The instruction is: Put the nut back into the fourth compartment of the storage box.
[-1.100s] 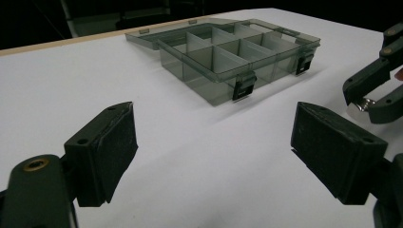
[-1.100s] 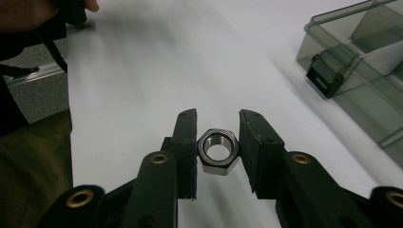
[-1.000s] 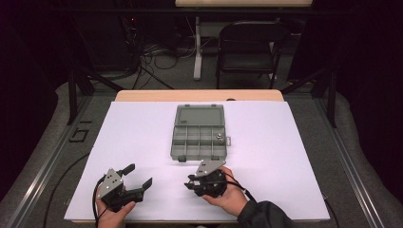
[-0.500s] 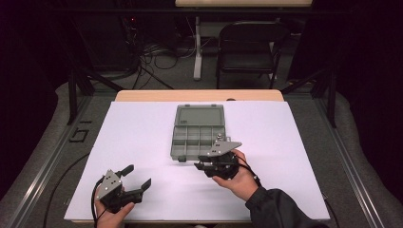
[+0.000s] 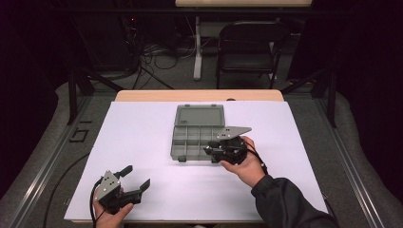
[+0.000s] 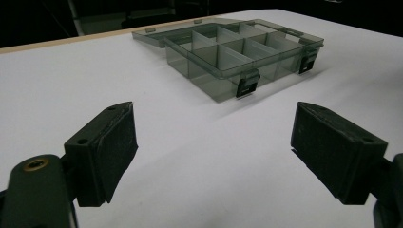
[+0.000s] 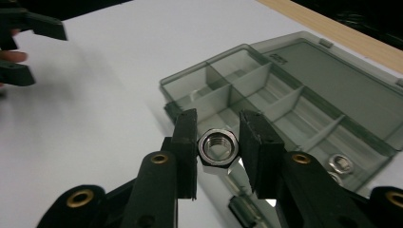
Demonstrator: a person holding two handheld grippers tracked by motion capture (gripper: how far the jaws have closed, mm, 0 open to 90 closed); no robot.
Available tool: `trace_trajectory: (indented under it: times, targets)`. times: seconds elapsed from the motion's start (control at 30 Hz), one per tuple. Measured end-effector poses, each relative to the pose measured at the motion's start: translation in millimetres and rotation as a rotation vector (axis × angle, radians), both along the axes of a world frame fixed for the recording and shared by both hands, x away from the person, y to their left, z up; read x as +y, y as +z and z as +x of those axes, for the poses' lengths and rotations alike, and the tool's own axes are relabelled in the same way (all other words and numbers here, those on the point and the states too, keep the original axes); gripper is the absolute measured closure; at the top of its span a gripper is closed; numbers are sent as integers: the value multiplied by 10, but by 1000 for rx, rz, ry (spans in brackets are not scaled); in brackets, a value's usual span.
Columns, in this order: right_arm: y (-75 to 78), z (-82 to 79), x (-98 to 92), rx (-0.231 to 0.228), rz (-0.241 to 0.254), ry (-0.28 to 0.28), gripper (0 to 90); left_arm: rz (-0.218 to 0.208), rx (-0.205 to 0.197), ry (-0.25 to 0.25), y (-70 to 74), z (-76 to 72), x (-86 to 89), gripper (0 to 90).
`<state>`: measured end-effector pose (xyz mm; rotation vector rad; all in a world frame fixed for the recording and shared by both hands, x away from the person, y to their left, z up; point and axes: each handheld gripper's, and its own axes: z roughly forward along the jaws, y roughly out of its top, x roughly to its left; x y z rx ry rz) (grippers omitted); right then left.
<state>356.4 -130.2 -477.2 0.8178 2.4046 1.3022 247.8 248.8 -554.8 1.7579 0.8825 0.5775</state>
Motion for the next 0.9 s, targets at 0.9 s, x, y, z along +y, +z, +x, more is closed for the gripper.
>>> trace_trajectory:
  times: [0.9]
  targets:
    - [-486,751,-172,39,6,-294,669,-1,-2,-6,-1,8,-4,154]
